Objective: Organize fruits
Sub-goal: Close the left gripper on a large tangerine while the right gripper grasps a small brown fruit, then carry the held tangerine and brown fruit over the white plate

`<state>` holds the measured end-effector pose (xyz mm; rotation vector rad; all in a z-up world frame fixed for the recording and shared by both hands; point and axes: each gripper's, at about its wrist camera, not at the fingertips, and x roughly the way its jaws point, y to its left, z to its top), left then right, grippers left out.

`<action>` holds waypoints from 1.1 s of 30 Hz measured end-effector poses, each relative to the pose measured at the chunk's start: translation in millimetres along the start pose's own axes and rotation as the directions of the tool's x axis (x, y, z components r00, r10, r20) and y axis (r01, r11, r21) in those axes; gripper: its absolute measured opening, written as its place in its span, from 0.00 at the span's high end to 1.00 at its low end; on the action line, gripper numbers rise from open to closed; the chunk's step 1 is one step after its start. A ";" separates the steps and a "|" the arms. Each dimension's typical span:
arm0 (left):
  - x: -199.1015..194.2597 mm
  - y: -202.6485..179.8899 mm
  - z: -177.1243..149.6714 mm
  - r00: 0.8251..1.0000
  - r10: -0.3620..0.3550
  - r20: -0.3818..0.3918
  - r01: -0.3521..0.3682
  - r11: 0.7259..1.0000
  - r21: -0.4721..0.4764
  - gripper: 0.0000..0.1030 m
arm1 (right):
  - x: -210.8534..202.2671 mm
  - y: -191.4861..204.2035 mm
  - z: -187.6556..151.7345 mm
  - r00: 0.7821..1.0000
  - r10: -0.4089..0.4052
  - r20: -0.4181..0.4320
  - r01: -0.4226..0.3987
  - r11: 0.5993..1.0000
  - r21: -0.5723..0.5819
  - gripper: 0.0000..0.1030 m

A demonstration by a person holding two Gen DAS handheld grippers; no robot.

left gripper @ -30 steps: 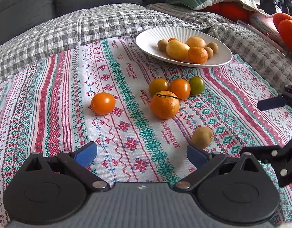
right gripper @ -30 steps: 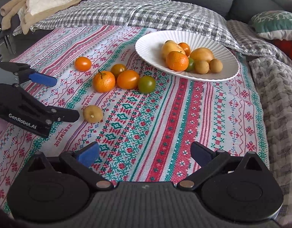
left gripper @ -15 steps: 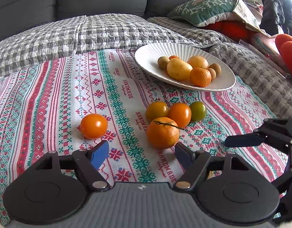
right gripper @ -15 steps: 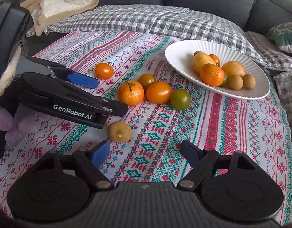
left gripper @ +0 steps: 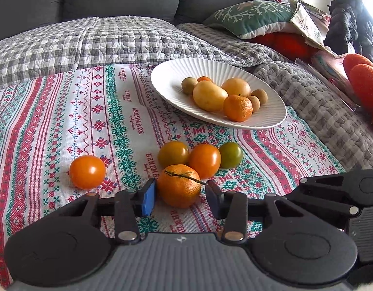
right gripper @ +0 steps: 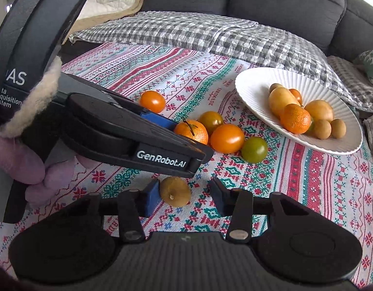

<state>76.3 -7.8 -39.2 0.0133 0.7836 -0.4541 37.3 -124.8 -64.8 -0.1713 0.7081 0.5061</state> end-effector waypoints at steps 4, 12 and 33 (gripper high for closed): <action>-0.5 0.6 -0.1 1.000 0.002 -0.005 -0.002 1.000 -0.008 0.73 | -0.9 1.4 1.4 1.000 0.018 -0.004 -0.019 1.000 -0.010 0.77; -6.3 7.4 -0.6 1.000 0.010 -0.018 -0.010 1.000 -0.030 0.74 | -5.5 -4.0 0.7 1.000 0.007 -0.008 -0.007 1.000 0.005 0.77; -22.2 16.1 -5.9 0.998 0.034 -0.045 -0.037 0.997 -0.068 0.74 | -23.5 -35.5 1.9 0.999 -0.053 -0.004 0.053 0.992 0.111 0.77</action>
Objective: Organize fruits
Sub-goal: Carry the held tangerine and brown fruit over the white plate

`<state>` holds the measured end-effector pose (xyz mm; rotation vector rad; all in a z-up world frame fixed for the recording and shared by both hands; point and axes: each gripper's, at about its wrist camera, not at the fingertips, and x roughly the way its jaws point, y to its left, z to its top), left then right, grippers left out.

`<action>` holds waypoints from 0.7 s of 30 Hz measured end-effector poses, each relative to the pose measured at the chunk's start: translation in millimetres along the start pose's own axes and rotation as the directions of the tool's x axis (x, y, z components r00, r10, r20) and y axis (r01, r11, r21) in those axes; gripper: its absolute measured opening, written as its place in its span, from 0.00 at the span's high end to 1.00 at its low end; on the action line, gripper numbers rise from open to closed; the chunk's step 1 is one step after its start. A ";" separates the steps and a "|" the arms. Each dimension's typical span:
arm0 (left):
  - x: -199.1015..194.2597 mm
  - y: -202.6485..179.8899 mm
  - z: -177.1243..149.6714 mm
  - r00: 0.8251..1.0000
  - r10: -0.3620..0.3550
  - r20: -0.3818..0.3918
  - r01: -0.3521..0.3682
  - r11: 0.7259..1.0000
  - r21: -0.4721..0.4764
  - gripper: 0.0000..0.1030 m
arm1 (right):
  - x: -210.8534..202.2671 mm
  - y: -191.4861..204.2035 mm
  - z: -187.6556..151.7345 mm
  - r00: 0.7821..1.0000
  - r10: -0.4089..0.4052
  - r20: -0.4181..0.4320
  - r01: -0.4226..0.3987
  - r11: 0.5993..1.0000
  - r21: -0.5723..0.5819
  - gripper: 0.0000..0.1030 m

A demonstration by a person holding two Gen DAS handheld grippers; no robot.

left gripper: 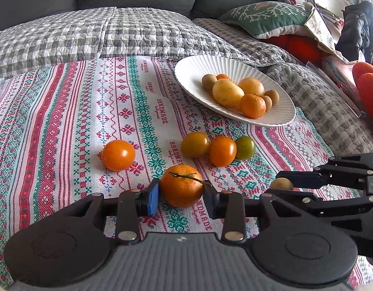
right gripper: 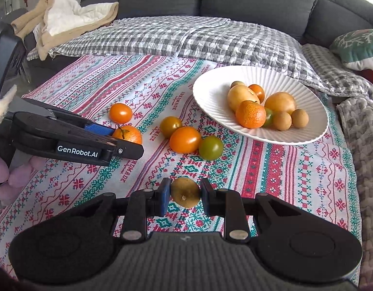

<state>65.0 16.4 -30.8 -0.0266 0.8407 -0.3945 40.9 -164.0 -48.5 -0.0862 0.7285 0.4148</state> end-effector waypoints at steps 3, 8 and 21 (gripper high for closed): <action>-3.2 -0.2 0.4 1.000 -0.002 0.002 0.002 1.000 -0.001 0.74 | -1.8 -1.4 1.0 1.000 0.000 0.004 0.000 1.000 0.005 0.77; -8.4 -2.5 1.0 1.000 -0.006 0.011 0.006 1.000 0.000 0.74 | -6.0 -3.8 2.5 1.000 0.002 0.013 -0.002 1.000 0.016 0.77; -18.3 -12.3 5.7 0.998 -0.032 0.045 0.031 0.999 0.007 0.74 | -18.5 -16.8 9.3 0.998 -0.001 0.057 -0.003 0.997 0.078 0.77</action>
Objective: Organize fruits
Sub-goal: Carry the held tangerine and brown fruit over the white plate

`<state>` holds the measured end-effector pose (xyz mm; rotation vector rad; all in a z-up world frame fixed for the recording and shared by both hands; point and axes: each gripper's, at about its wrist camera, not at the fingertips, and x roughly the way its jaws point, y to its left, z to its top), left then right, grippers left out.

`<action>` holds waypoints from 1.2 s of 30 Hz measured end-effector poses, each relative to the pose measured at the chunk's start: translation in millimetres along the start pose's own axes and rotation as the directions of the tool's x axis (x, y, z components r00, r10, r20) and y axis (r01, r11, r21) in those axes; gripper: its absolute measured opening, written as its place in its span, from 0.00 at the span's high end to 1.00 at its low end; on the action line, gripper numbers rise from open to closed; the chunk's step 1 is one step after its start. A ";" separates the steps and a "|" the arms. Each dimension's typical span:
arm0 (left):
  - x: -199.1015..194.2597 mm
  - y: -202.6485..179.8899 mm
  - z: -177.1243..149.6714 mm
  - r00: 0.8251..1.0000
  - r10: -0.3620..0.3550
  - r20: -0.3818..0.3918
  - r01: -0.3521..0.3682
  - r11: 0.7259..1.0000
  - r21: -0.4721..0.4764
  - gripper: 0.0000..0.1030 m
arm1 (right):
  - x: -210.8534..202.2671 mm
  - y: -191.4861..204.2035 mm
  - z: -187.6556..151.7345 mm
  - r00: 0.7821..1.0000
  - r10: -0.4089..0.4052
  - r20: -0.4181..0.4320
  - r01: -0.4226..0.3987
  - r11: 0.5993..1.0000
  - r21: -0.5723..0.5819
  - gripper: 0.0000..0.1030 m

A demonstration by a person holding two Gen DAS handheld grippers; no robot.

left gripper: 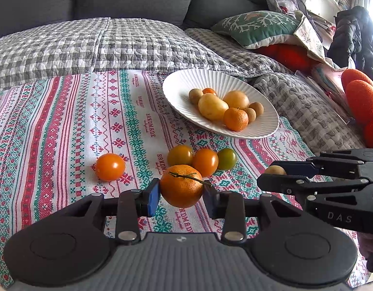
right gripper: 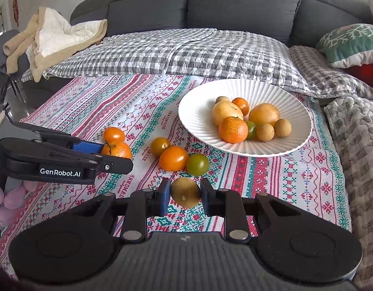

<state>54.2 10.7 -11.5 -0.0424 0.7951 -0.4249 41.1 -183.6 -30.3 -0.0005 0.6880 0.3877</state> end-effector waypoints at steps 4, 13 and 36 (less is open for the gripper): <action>-4.1 -6.3 3.2 1.000 -0.018 0.019 0.018 1.000 0.004 0.74 | -3.2 -5.5 3.3 1.000 0.000 0.015 -0.001 1.000 0.023 0.77; -2.4 -18.8 15.5 0.998 -0.035 0.045 0.034 0.999 0.014 0.74 | -9.2 -22.7 11.4 0.998 -0.008 0.054 0.004 0.998 0.070 0.77; 60.0 -30.5 63.6 0.998 -0.023 0.058 0.022 1.000 0.005 0.74 | 14.6 -99.4 30.7 0.994 -0.056 0.099 0.027 0.962 0.271 0.77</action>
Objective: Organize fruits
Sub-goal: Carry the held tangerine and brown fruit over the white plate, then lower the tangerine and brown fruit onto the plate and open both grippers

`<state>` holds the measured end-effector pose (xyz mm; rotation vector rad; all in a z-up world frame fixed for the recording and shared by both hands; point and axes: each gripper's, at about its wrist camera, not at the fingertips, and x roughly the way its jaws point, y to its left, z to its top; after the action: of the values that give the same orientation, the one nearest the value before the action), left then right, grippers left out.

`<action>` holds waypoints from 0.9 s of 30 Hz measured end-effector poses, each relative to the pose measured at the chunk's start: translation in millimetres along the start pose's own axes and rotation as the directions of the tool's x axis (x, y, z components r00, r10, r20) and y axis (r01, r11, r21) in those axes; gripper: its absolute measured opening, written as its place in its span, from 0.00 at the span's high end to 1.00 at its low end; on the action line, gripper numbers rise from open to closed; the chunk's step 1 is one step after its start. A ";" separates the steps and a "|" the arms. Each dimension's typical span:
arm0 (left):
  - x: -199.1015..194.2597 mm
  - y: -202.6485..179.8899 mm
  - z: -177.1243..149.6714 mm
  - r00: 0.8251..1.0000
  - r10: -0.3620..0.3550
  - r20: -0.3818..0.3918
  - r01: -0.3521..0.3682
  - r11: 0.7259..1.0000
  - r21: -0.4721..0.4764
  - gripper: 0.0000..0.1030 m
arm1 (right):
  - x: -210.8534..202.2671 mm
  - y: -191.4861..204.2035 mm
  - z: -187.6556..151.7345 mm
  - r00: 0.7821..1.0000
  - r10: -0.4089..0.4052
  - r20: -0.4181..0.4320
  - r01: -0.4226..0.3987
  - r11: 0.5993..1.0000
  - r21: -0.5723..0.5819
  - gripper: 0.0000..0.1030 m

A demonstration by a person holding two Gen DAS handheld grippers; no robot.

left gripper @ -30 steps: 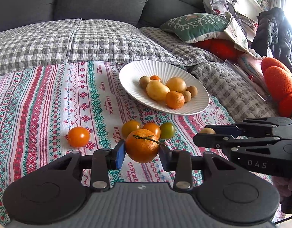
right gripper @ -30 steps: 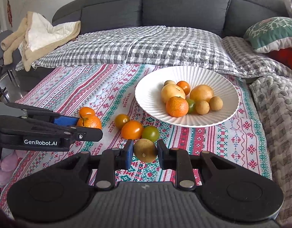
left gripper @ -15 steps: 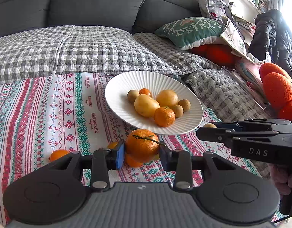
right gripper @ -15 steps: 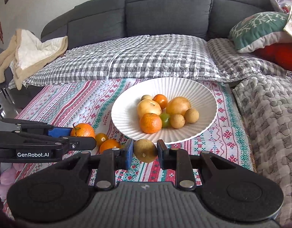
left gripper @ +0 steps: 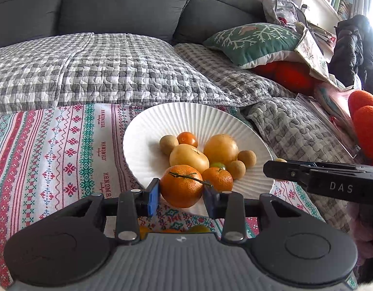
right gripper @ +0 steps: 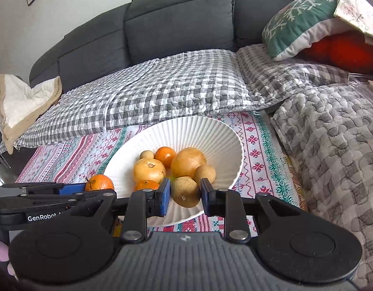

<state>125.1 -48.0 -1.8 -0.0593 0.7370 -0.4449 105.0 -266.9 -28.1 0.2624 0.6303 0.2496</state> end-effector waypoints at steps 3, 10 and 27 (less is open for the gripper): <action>7.4 -1.0 1.1 1.000 0.003 -0.003 -0.003 1.000 0.002 0.74 | 6.4 1.8 -2.6 1.000 0.007 -0.022 -0.007 1.000 -0.021 0.77; 16.1 -1.7 3.8 1.000 -0.001 -0.004 0.001 1.000 0.001 0.74 | 15.3 9.2 -3.2 0.999 0.010 -0.041 -0.012 0.999 -0.053 0.77; 5.4 -7.7 -2.1 0.999 0.034 0.026 -0.036 0.993 0.112 0.62 | 8.1 6.9 -2.7 0.999 0.016 -0.037 -0.017 0.999 -0.030 0.56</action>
<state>124.3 -57.0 -5.2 0.0538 0.6874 -0.4509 108.6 -257.6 -32.4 0.2346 0.6602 0.2797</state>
